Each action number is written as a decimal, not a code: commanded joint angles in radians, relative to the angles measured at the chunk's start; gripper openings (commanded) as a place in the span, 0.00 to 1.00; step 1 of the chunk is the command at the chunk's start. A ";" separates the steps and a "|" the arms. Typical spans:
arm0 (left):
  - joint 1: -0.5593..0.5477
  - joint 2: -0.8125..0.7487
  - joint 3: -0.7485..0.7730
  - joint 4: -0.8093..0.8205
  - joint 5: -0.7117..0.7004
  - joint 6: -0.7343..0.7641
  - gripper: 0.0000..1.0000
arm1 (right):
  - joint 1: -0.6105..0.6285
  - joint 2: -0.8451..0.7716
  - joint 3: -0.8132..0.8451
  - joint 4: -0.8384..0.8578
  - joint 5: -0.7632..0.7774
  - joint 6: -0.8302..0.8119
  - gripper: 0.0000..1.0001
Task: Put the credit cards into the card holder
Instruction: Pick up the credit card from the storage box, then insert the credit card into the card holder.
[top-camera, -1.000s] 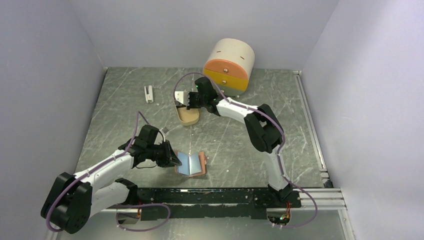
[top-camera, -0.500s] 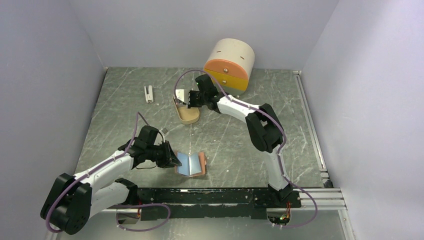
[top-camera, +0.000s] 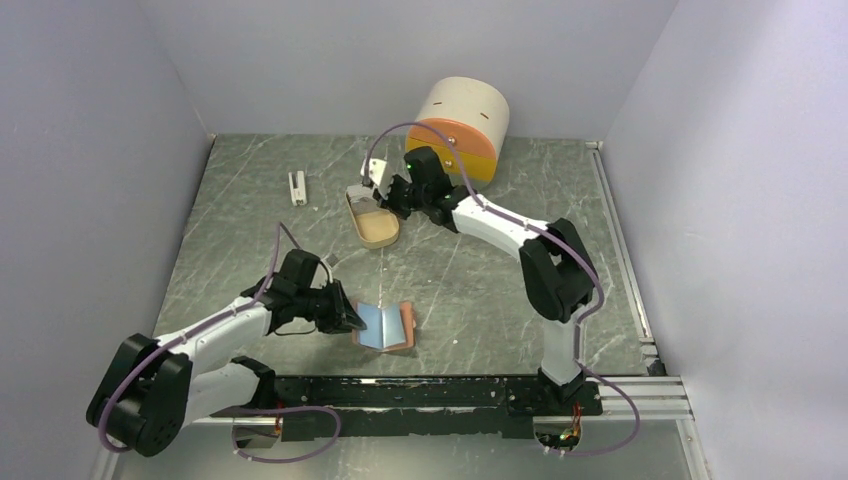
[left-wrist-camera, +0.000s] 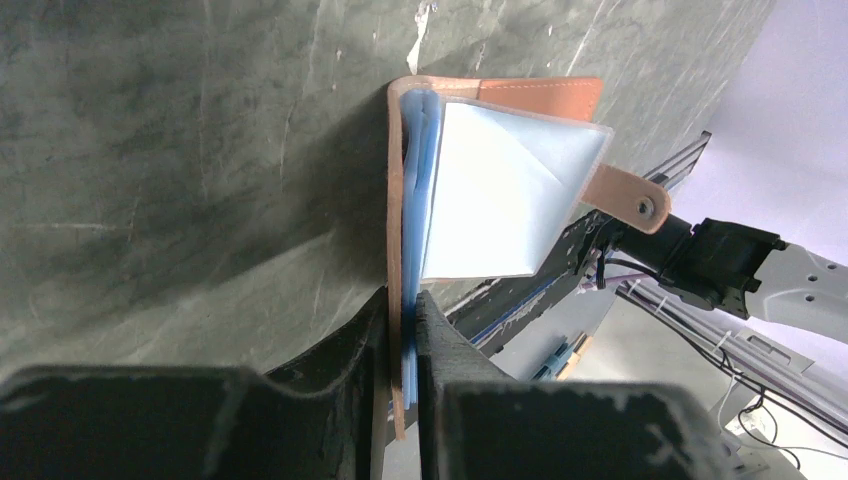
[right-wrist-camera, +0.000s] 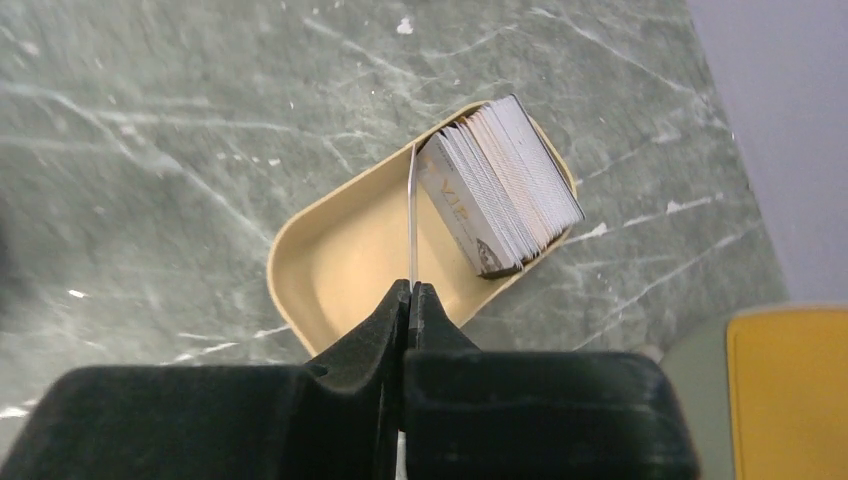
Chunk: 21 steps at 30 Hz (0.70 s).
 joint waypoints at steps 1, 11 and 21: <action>0.008 0.043 0.022 0.089 0.029 -0.012 0.17 | 0.003 -0.109 -0.037 0.016 0.077 0.381 0.00; 0.008 0.140 0.021 0.302 0.017 -0.079 0.18 | 0.075 -0.371 -0.262 -0.122 0.126 1.044 0.00; 0.010 0.179 0.001 0.351 0.024 -0.091 0.30 | 0.169 -0.590 -0.683 0.108 0.149 1.423 0.00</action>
